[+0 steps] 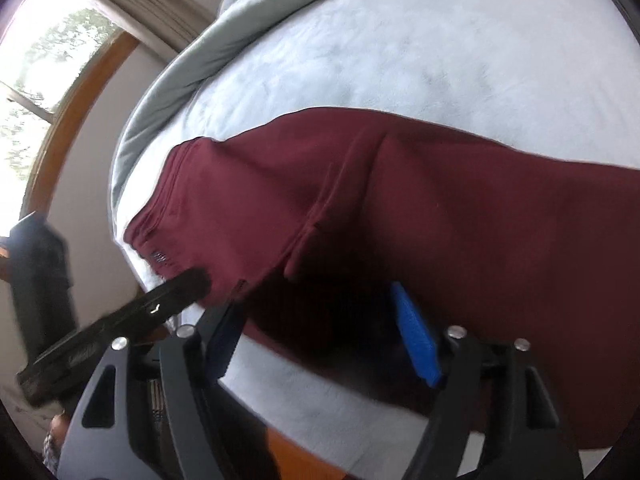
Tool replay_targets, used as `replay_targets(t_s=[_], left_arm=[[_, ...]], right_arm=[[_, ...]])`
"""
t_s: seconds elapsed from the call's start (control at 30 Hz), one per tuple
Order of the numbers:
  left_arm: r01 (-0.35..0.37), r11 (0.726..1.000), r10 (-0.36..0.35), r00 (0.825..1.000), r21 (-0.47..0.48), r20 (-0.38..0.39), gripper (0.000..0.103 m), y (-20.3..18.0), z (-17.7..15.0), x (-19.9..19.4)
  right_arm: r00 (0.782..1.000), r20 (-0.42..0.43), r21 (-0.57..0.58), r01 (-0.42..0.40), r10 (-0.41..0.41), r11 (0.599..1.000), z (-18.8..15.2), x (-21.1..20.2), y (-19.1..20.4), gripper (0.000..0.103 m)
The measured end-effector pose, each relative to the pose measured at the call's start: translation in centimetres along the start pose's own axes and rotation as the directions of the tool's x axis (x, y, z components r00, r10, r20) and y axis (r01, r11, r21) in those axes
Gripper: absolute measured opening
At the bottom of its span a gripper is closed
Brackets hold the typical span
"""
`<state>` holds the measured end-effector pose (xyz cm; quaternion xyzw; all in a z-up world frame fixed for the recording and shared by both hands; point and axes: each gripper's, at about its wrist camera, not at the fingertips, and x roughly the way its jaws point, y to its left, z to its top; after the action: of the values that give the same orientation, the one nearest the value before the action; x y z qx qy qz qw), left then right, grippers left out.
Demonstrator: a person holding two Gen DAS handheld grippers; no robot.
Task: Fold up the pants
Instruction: 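Fold the held end over the trousers with the right gripper and release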
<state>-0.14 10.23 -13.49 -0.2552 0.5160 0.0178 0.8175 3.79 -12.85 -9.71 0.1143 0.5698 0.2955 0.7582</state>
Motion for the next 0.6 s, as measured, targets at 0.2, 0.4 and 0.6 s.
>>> replay_targets(t_s=[0.2,0.4,0.6], left_arm=[[0.132,0.989,-0.138,0.986,-0.067,-0.092,0.092,-1.0,0.4,1.7],[0.135,0.991,-0.137,0.977,-0.024,-0.163,0.092,-4.1,-0.4,4.8],[0.147,0.989,-0.143,0.974,0.006,-0.176,0.087,-5.9,-0.9,6.8]], right_arm=[[0.996,0.079,0.029,-0.05,0.048,0.998,-2.0,-6.9,-3.4,0.066],[0.976,0.214,0.179,0.011,-0.05,0.984,-4.5,-14.3,-9.9,0.066],[0.96,0.255,0.289,0.039,-0.116,0.957,-6.9,-17.2,-14.2,0.066]])
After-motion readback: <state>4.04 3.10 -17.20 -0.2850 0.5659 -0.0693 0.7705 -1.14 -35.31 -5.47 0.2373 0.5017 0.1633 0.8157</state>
